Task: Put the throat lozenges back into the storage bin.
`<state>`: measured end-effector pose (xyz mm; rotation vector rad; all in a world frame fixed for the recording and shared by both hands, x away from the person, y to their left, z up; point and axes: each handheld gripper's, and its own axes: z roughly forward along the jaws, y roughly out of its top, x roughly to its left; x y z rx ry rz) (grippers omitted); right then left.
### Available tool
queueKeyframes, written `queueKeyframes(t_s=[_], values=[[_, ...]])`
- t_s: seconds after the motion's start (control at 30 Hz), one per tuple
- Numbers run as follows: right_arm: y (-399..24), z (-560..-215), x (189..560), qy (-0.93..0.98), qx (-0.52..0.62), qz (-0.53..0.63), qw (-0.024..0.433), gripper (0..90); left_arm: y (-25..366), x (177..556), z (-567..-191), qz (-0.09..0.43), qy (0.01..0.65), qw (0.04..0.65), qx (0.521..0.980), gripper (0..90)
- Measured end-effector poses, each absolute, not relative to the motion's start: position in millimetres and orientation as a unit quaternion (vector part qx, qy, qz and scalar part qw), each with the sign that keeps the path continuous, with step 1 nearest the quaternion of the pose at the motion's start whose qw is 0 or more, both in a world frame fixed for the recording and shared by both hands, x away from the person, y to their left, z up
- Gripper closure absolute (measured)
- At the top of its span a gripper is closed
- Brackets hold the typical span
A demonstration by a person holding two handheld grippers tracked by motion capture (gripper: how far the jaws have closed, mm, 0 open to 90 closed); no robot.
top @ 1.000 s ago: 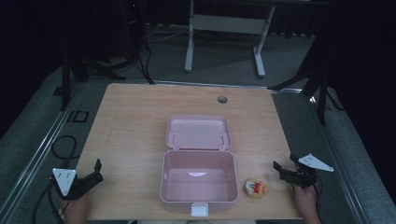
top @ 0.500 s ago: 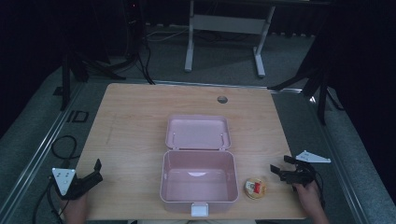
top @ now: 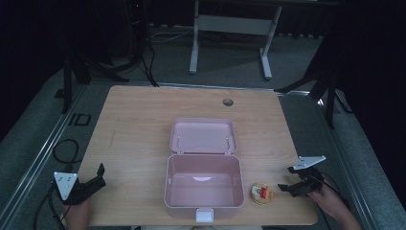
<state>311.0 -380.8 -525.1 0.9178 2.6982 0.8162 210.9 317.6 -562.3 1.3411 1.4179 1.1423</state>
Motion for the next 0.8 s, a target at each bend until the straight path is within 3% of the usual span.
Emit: queueKeyframes(t_s=[0.53, 0.8], values=[[-361.0, -505.8, 307.6, 0.965, 0.24, 0.103, -0.009, 13.5, 317.3, 211.6, -562.7, 0.451, 0.567, 0.431, 0.539, 0.3], [-351.2, -501.2, 301.3, 0.981, 0.192, 0.025, -0.014, 13.6, 317.5, 211.6, -562.7, 0.45, 0.567, 0.431, 0.539, 0.4]])
